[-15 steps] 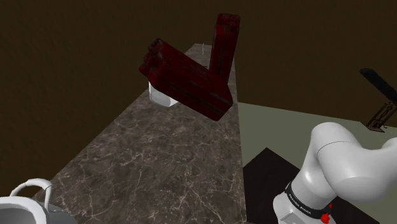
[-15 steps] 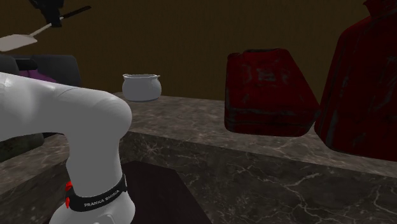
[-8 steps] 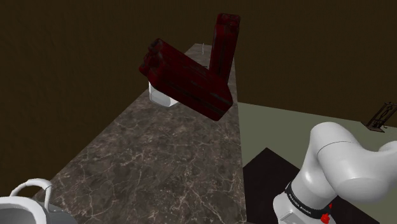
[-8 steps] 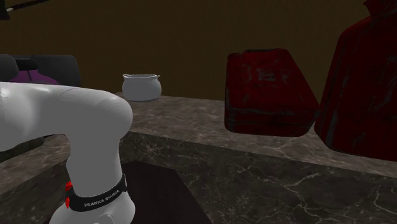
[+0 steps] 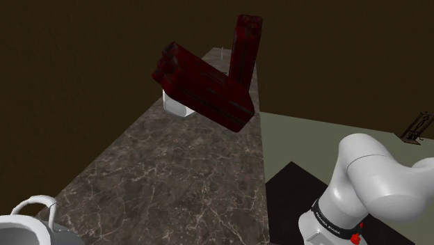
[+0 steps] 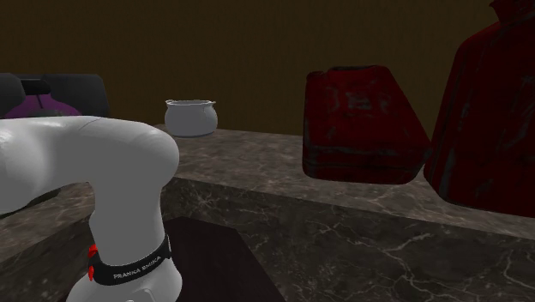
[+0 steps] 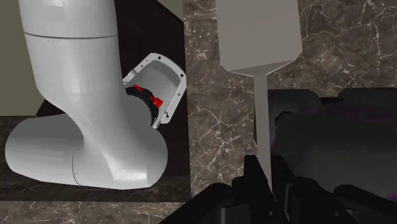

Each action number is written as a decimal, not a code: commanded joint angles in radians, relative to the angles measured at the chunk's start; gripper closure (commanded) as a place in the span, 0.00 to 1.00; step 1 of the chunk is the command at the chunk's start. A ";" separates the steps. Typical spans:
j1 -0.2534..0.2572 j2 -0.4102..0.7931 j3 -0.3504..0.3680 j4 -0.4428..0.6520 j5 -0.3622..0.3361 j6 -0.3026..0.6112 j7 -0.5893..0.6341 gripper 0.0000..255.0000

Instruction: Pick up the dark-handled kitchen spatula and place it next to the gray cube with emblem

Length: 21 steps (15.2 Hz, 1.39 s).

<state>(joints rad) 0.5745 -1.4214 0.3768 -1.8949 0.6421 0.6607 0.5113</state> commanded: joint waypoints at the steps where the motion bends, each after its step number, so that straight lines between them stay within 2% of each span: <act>1: -0.004 -0.017 0.001 0.045 0.056 -0.049 0.058 1.00; 3: -0.011 -0.030 0.000 0.092 0.117 -0.094 0.120 1.00; 21: 0.027 -0.301 0.048 -0.220 0.168 -0.050 0.081 1.00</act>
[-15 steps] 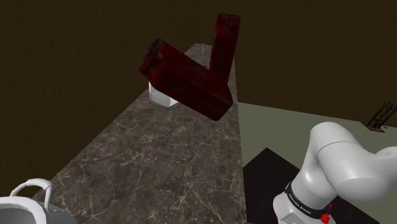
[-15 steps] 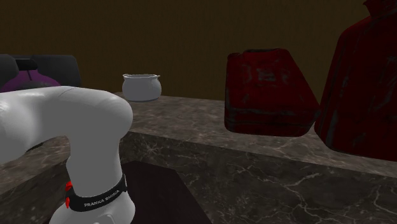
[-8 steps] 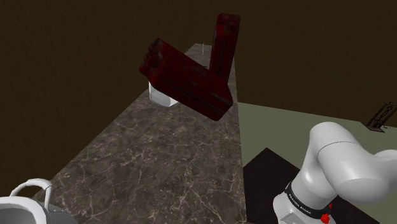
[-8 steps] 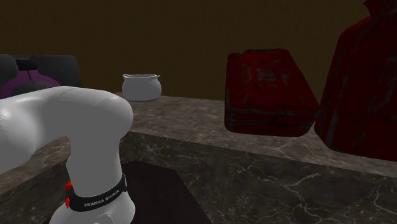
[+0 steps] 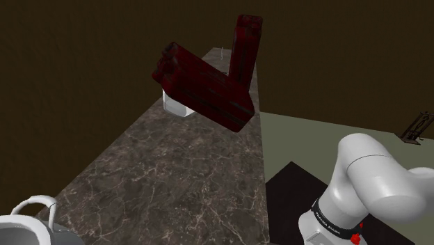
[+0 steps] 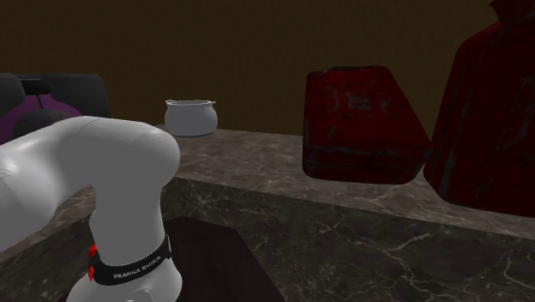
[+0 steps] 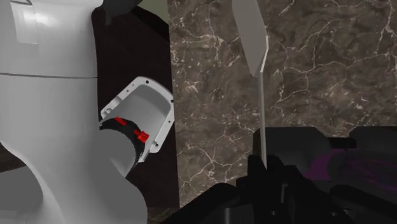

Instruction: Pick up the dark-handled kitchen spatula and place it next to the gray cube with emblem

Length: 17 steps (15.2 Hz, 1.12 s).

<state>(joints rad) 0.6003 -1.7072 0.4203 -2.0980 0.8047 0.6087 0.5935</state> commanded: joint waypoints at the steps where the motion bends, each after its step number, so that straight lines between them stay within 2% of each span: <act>1: 0.003 -0.031 0.008 -0.032 0.011 0.003 -0.002 1.00; 4: 0.010 -0.076 0.018 -0.078 0.026 0.005 -0.003 1.00; 10: 0.206 -0.076 0.131 -0.193 0.047 0.139 0.139 1.00; 17: 0.385 -0.076 0.239 -0.310 0.074 0.265 0.256 1.00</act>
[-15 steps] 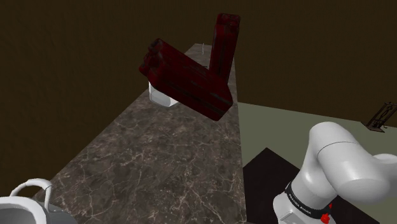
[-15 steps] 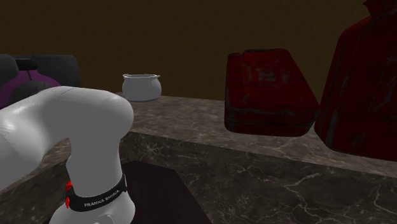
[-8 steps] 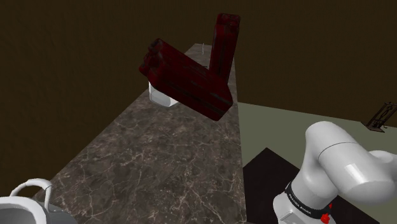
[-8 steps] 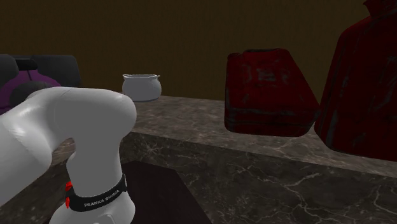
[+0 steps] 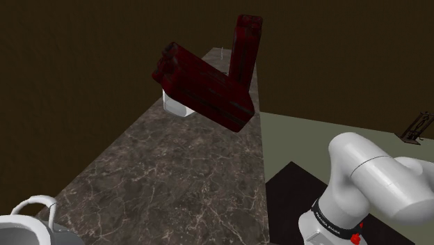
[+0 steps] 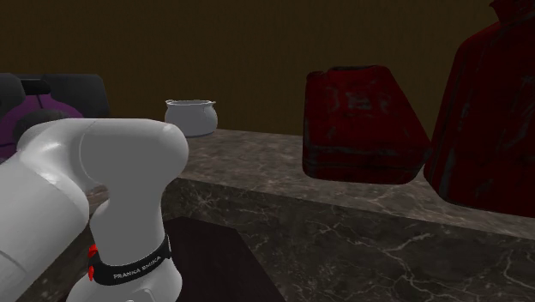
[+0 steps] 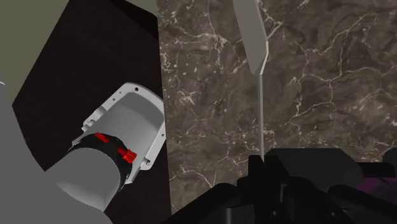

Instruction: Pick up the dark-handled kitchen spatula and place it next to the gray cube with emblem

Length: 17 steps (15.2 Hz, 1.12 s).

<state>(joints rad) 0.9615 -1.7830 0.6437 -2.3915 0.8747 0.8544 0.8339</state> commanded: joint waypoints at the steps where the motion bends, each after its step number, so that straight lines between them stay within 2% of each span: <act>1: 0.046 -0.001 0.030 -0.032 0.009 0.036 0.029 1.00; 9: 0.206 -0.001 0.142 -0.148 0.054 0.153 0.124 1.00; 17: 0.338 -0.001 0.255 -0.249 0.117 0.252 0.196 1.00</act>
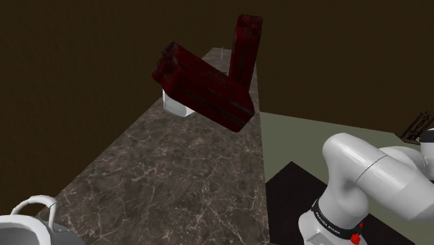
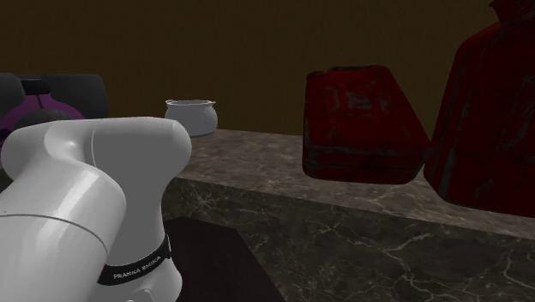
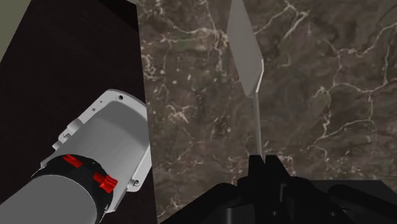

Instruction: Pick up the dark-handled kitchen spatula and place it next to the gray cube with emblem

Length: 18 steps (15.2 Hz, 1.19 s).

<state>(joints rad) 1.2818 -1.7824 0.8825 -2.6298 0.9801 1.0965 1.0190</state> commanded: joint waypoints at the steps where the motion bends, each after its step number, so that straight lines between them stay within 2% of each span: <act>1: 0.032 -0.001 0.030 -0.023 0.020 0.021 0.018 1.00; 15: 0.205 -0.001 0.253 -0.161 0.186 0.156 0.103 1.00; 18: 0.210 -0.001 0.260 -0.165 0.192 0.159 0.105 1.00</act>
<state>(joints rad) 1.4891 -1.7837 1.1367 -2.7916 1.1691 1.2553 1.1231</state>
